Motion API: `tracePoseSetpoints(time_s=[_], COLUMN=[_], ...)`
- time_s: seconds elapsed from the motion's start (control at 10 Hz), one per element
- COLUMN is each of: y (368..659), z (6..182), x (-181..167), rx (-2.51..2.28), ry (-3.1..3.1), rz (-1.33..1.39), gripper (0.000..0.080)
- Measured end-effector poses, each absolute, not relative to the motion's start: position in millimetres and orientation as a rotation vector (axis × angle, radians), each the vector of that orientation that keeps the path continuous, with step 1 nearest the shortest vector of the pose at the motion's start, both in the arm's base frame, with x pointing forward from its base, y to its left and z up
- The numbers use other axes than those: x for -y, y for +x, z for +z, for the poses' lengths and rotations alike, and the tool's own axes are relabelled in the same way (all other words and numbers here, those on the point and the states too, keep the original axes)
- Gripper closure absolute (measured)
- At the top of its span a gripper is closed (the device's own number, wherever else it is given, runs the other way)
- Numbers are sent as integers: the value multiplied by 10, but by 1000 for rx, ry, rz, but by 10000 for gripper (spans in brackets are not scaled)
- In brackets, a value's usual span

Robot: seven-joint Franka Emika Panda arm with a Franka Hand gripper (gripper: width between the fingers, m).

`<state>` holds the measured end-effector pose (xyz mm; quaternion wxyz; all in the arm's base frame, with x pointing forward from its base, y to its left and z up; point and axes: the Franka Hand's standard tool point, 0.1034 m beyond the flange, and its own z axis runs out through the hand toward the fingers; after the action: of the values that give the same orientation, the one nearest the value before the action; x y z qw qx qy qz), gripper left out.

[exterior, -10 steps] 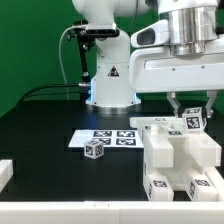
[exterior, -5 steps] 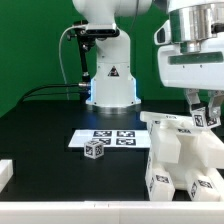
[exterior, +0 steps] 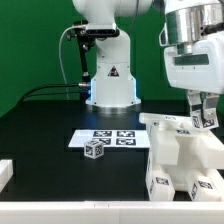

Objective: Assemble chair

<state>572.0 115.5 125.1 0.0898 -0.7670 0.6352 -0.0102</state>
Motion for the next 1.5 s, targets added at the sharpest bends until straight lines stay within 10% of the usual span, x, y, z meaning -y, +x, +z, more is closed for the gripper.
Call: tracePoseSetpoints(time_s=[0.7, 0.9, 1.5], y=[5737, 5734, 5773], z=[1237, 1234, 1276], x=[-989, -989, -1033], rx=[-1803, -1771, -876], ry=[-2357, -2384, -2881], rz=[-51, -53, -41], gripper=[518, 214, 151])
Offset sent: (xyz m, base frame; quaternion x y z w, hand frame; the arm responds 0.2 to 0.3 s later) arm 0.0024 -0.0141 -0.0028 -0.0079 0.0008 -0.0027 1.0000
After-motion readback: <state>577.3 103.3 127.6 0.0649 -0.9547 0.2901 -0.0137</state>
